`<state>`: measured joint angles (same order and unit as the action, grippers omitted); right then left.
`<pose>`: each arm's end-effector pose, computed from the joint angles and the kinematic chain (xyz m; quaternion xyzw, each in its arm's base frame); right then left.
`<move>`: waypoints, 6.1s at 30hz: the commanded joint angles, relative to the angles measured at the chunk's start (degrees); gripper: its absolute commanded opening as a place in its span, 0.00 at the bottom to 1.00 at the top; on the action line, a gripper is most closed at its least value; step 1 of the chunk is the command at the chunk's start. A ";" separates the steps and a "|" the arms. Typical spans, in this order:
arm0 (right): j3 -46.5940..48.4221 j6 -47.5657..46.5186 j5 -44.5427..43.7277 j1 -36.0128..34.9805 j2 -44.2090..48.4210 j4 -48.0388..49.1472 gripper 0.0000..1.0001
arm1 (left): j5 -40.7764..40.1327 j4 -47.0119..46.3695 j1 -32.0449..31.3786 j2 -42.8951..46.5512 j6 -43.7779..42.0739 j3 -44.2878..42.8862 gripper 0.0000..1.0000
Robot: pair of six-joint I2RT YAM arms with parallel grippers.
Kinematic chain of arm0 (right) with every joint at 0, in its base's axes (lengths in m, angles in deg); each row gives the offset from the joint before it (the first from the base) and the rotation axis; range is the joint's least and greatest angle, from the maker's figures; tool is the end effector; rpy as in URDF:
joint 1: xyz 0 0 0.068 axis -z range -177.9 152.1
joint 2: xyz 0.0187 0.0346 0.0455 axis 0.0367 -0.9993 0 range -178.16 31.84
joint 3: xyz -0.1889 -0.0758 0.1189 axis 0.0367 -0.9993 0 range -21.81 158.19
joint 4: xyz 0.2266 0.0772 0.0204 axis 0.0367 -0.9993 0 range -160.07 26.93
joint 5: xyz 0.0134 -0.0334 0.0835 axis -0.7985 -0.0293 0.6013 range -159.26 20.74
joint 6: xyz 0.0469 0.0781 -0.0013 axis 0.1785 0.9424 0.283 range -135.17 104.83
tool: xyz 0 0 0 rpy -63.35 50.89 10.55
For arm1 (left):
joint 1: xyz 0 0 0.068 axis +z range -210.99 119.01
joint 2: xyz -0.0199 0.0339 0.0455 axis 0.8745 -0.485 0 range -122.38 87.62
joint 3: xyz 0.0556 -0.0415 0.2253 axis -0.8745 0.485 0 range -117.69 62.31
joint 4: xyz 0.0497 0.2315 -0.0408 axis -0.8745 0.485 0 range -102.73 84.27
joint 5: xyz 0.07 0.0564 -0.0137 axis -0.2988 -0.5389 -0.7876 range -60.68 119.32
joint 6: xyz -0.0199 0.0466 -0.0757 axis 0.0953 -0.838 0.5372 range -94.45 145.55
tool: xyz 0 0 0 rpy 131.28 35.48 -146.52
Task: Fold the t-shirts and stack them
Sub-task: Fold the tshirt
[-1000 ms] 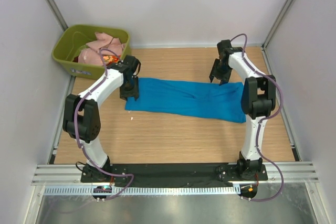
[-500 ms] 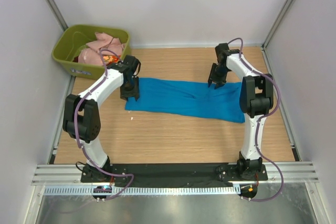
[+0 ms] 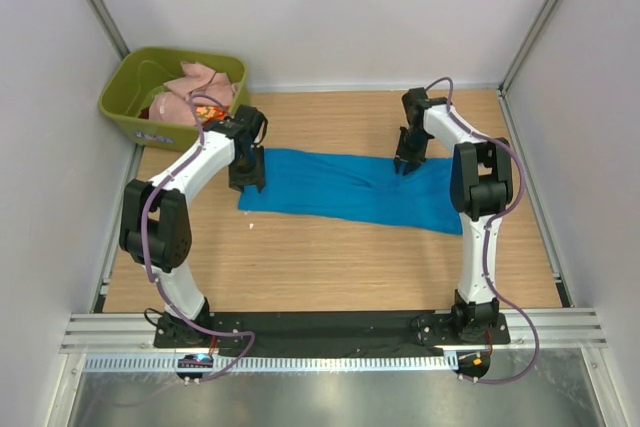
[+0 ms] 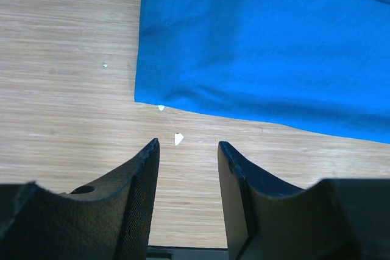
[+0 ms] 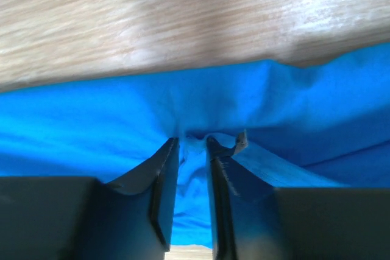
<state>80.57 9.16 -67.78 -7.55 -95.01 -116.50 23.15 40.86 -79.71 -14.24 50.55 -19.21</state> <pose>0.4086 0.0717 0.1044 0.1257 0.9864 0.0431 0.0970 0.3236 -0.1003 0.1641 -0.0616 0.9868 -0.0025 0.1495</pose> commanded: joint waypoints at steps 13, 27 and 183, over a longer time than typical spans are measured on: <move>3.96 -0.61 -2.97 -2.57 3.19 -0.97 0.01 | 1.43 -0.59 0.26 0.79 -0.65 -0.40 0.45; 3.25 -1.75 -3.91 -1.43 6.34 -2.47 0.47 | 1.87 -0.93 0.18 0.70 -0.65 -0.75 0.45; -33.39 14.16 15.41 -23.67 27.43 18.81 0.05 | 18.83 -16.23 -16.52 9.06 12.10 16.66 0.43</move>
<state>44.62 27.28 -46.14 -33.91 -75.09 -90.33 42.71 24.90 -96.50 -3.66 66.26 1.30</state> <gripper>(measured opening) 0.039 0.390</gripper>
